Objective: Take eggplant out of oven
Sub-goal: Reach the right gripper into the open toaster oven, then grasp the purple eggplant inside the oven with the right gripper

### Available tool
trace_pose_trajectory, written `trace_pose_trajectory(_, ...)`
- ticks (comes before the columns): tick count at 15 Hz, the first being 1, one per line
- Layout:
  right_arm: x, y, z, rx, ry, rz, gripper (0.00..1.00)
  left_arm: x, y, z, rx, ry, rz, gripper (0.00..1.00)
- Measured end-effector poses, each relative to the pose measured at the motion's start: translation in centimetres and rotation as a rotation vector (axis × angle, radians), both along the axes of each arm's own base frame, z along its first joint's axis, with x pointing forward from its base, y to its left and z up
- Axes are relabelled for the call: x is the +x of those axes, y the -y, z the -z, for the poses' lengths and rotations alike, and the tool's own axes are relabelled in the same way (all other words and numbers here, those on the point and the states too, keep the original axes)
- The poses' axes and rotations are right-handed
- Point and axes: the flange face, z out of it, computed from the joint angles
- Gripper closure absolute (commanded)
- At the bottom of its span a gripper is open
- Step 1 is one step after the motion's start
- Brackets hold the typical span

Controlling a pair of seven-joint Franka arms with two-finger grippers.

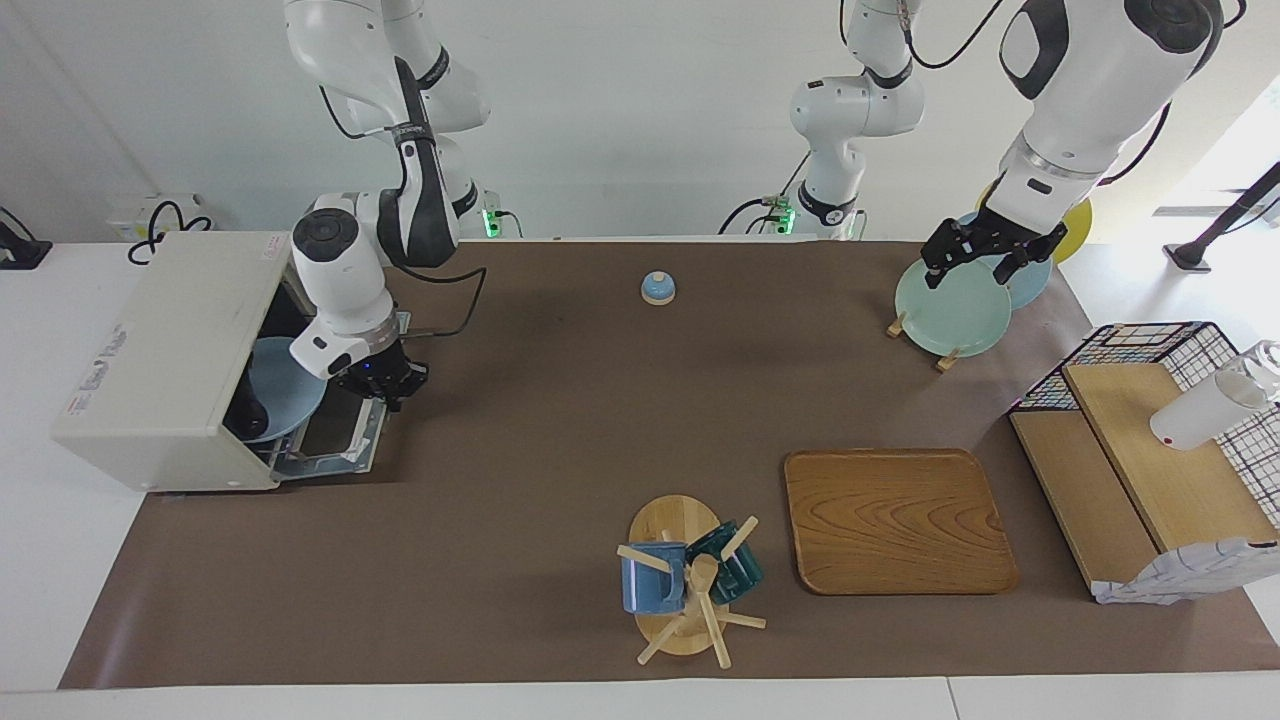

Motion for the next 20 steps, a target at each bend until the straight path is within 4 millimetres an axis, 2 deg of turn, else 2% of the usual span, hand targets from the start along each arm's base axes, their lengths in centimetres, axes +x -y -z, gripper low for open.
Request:
trace_pose_trajectory(3, -0.2, 0.0, 1.4, 0.01, 0.001, 0.01, 1.0, 0.0, -0.1, 0.0, 0.0, 0.0, -0.001, 0.0)
trace_pose_trajectory(6, -1.2, -0.5, 2.6, 0.012, -0.025, 0.048, 1.0, 0.0, -0.1, 0.0, 0.0, 0.0, -0.002, 0.0)
trace_pose_trajectory(8, -1.4, -1.8, 2.8, 0.012, -0.028, 0.052, 1.0, 0.0, -0.1, 0.0, 0.0, 0.0, -0.002, 0.0)
trace_pose_trajectory(9, -1.4, -2.9, 2.5, 0.012, -0.024, 0.048, 1.0, 0.0, -0.1, 0.0, 0.0, 0.0, -0.002, 0.0)
trace_pose_trajectory(11, -0.9, -4.2, 0.7, 0.008, -0.039, 0.046, 0.86, 0.0, -0.1, 0.0, 0.0, 0.0, -0.002, 0.0)
trace_pose_trajectory(12, -0.4, -4.2, -0.7, 0.003, -0.053, 0.05, 0.83, 0.0, -0.1, 0.0, 0.0, -0.001, -0.002, 0.0)
trace_pose_trajectory(14, 0.5, -3.6, -4.6, -0.004, -0.078, 0.069, 0.77, 0.0, -0.1, 0.0, 0.0, -0.001, -0.002, 0.0)
trace_pose_trajectory(16, 0.4, -2.1, -7.4, -0.014, -0.107, 0.095, 0.73, 0.0, -0.1, 0.0, 0.0, -0.001, -0.002, 0.0)
trace_pose_trajectory(18, 0.0, 0.7, -7.9, -0.015, -0.124, 0.114, 0.71, 0.0, -0.1, 0.0, 0.0, -0.001, -0.002, 0.0)
trace_pose_trajectory(20, -0.4, 4.3, -7.2, -0.01, -0.145, 0.11, 0.71, 0.0, -0.1, 0.0, 0.0, -0.001, -0.002, 0.0)
